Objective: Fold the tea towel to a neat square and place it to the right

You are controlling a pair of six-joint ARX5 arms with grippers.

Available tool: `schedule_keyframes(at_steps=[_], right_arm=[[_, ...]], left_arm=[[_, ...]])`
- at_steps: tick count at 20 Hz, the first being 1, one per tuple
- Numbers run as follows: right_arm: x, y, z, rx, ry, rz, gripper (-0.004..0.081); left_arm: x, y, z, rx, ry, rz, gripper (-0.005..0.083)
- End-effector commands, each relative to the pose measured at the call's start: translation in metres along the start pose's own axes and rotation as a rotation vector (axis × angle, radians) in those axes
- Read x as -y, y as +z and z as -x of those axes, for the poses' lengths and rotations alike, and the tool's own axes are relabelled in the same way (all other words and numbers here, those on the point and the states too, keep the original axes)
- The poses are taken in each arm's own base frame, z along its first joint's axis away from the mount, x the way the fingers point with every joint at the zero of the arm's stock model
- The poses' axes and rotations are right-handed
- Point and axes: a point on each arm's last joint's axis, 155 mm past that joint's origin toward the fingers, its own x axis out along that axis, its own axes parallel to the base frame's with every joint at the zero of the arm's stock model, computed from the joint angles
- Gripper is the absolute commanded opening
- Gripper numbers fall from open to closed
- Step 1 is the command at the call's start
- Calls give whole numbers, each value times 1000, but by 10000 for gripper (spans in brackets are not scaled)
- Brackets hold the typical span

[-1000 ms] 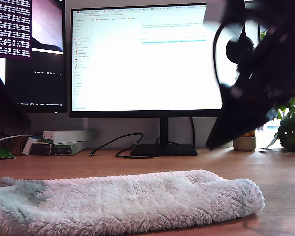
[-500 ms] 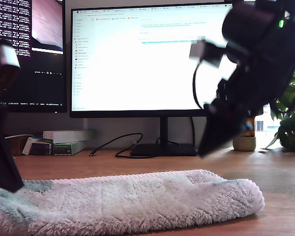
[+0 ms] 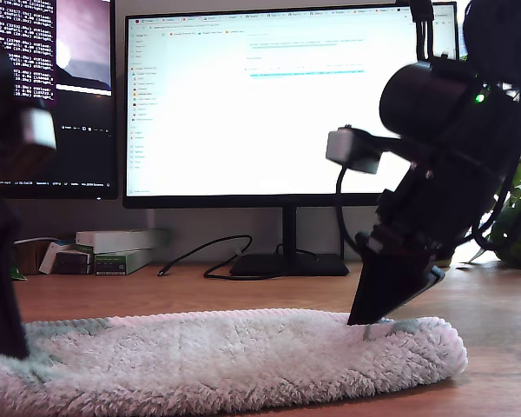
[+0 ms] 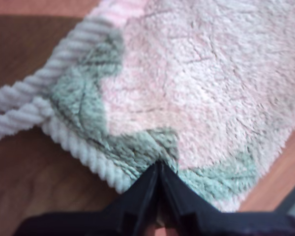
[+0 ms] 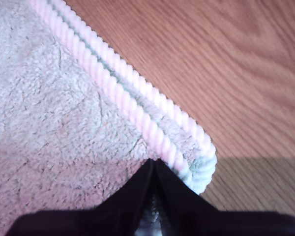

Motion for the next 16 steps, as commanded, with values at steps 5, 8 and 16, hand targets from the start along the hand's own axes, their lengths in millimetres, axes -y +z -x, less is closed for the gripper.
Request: schedule_keyframes(at_steps=[5,8,16], right_arm=[[9,-14,-4,-63,-38,-13,-12],[13,-35,-1,-155,-75,-30,-12],[-1,-71,7,-306,-39,-79,-12]], left_arm=[[-20,-3,-12,-48,91,-49,-24],[-28,0,-17,-75,121,-72,-24],[-45,52,-10,40,243,-260,-24]])
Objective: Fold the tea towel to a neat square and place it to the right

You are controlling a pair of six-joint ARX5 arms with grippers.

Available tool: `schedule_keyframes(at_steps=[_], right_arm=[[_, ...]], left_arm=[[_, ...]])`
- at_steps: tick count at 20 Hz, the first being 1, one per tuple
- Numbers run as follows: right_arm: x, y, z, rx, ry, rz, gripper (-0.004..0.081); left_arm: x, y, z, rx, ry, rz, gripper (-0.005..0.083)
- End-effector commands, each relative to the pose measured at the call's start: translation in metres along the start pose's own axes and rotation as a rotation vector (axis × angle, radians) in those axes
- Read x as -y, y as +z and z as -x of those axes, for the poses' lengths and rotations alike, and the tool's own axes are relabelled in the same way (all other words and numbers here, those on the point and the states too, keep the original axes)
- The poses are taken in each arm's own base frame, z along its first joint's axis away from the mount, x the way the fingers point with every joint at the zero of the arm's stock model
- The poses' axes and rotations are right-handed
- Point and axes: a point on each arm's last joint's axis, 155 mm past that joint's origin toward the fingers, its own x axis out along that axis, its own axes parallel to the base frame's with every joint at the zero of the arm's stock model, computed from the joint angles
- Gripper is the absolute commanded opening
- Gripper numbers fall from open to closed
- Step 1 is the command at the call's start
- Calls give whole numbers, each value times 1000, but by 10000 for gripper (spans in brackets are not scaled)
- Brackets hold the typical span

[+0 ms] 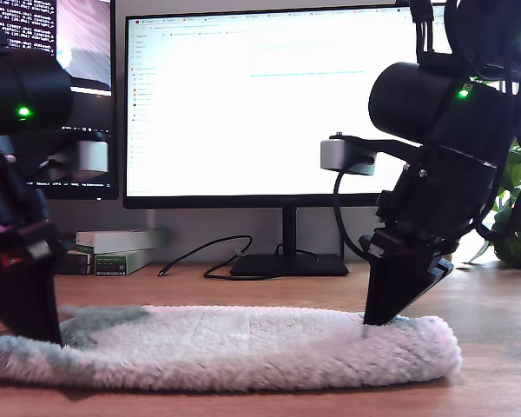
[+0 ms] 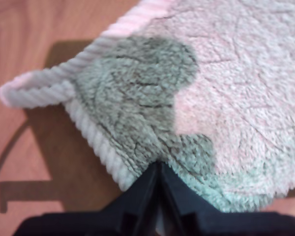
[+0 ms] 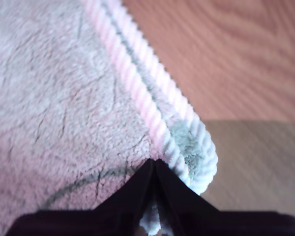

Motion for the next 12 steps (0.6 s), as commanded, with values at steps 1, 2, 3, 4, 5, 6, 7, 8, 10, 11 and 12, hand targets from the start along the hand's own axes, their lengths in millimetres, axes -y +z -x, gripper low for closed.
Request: schedule_keyframes(at_steps=[1,2,3,4,5,6,7,8,10,11,12], right_arm=[[-15,-44,-13,-141,49,-53,-12],[-17,-46,-13,-150,59,-58,-12],[-20,-47,-13,-155,69,-62,-12],[-24,-47,-13,-161,74,-68,-12],[-29,-48,-13,-172,86,-65,-12],[-36,-51,-12,-189,98,-53,-12],[-41,-53,-12,-203,107,-41,-12],[-47,-54,-12,-213,116,-26,-12],[-57,-57,-12,-234,132,-3,-12],[-60,-57,-11,-241,137,7,-12],[-64,-57,-11,-245,141,13,-12]], left_arm=[[-1,-3,-9,-13,8,-14,-24],[-1,0,-12,-6,11,-31,-24],[-1,3,-15,2,13,-49,-24],[-1,6,-19,10,20,-60,-24],[0,9,-22,20,21,-78,-24],[0,12,-25,31,24,-94,-24],[-2,16,-27,43,34,-97,-24],[-4,20,-29,52,39,-101,-24],[-6,27,-33,62,44,-129,-24],[-7,29,-35,63,45,-144,-24],[-8,32,-37,66,46,-151,-24]])
